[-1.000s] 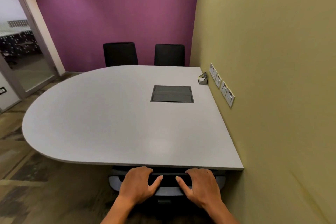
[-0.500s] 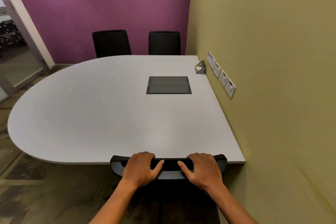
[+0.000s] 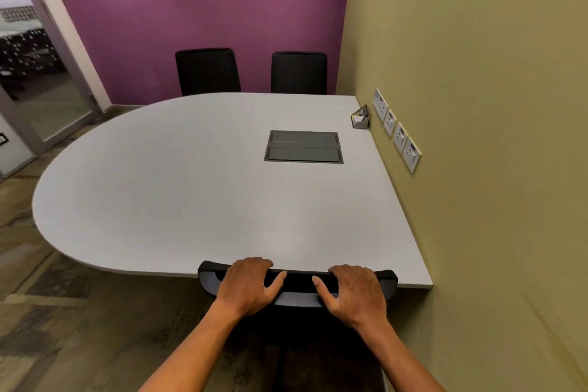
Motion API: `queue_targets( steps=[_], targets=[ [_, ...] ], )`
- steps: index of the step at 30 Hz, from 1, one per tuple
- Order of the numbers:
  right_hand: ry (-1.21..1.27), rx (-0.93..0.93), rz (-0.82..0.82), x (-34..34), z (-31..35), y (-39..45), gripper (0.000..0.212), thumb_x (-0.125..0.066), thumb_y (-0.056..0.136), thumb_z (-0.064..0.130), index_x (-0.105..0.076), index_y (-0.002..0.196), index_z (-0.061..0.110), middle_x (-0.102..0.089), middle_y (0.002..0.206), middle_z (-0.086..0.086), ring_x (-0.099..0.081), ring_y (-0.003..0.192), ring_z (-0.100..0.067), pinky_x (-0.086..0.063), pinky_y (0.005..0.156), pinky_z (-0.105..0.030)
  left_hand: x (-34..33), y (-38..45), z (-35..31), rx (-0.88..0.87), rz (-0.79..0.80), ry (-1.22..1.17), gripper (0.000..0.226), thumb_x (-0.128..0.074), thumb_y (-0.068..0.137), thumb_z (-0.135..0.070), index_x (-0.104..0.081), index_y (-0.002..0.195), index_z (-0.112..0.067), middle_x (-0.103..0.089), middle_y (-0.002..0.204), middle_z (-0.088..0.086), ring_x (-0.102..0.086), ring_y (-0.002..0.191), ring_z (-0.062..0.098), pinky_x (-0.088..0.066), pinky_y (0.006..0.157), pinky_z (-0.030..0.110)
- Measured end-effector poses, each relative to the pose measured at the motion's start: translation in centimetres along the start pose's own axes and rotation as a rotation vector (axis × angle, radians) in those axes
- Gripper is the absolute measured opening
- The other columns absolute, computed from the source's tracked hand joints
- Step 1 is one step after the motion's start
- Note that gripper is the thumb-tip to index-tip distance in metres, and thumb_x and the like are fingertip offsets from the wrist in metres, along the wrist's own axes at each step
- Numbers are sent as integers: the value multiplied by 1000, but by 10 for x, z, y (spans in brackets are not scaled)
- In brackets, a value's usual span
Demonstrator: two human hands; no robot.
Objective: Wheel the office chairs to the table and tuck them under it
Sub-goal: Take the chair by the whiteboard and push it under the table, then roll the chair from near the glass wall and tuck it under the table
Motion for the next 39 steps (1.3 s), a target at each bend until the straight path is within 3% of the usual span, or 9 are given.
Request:
queue_targets(
  steps=[4, 7, 12, 16, 21, 26, 30, 34, 39],
  targets=[
    [-20, 17, 1, 7, 3, -7, 102, 6, 77, 89, -71, 109, 31, -72, 100, 9, -63, 89, -10, -47, 84, -29, 8, -21, -10, 37, -33, 67, 67, -30, 99, -64, -53, 138, -15, -64, 130, 6, -56, 122, 24, -41, 108, 37],
    [27, 23, 25, 16, 0, -7, 102, 2, 74, 92, -66, 123, 34, -71, 114, 11, -64, 100, -9, -48, 93, -30, 12, -45, -18, 52, -90, 41, 73, -27, 99, -66, -38, 151, -16, -46, 151, 6, -38, 142, 23, -23, 122, 38],
    [122, 119, 115, 31, 18, -16, 103, -7, 72, 90, -50, 144, 30, -56, 144, 8, -53, 130, -14, -39, 112, -38, 36, -125, 3, 233, -153, 23, 78, -25, 98, -67, -24, 158, -18, -23, 166, 5, -15, 155, 21, -3, 126, 39],
    [202, 156, 72, 32, 31, -22, 98, -22, 78, 86, -51, 144, 19, -54, 146, 0, -51, 134, -19, -41, 112, -39, 52, -173, 22, 319, -197, 62, 77, -26, 98, -67, -25, 158, -18, -24, 166, 4, -15, 155, 19, -4, 127, 39],
    [278, 450, 19, 29, 141, -36, 85, -33, 84, 80, -57, 135, 17, -64, 134, -4, -60, 122, -23, -48, 102, -39, 86, -283, 71, 580, -263, 78, 74, -33, 100, -62, -24, 158, -17, -23, 166, 3, -12, 155, 19, -5, 127, 38],
    [277, 649, 76, 31, 251, -61, 90, -28, 85, 83, -46, 147, 21, -50, 150, 0, -46, 139, -20, -36, 116, -38, 110, -366, 117, 759, -336, 94, 74, -35, 99, -63, -29, 157, -17, -28, 164, 3, -17, 154, 19, -12, 127, 40],
    [297, 830, 99, 27, 347, -87, 92, -22, 85, 85, -44, 149, 22, -48, 152, -1, -43, 140, -20, -33, 118, -38, 124, -433, 155, 899, -397, 89, 89, -16, 88, -73, -34, 155, -17, -33, 162, 4, -21, 153, 20, -17, 126, 41],
    [292, 957, 122, 19, 418, -108, 82, -28, 92, 79, -38, 152, 24, -42, 156, 2, -37, 143, -17, -27, 119, -37, 129, -477, 194, 973, -435, 89, 88, -14, 90, -72, -33, 155, -16, -32, 163, 4, -20, 154, 20, -17, 126, 40],
    [295, 1131, 136, -3, 537, -143, 78, -28, 95, 75, -39, 152, 23, -44, 154, 1, -37, 143, -14, -27, 120, -34, 134, -553, 262, 1085, -481, 94, 106, 8, 83, -80, -38, 153, -15, -38, 159, 5, -28, 150, 21, -24, 124, 42]
  ],
)
Point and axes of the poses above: each hand's wrist, its own y-axis towards the middle knuckle, its own x-axis out of the back of the hand, z = x × y, the point moved 2 cm from there along y, towards the middle knuckle
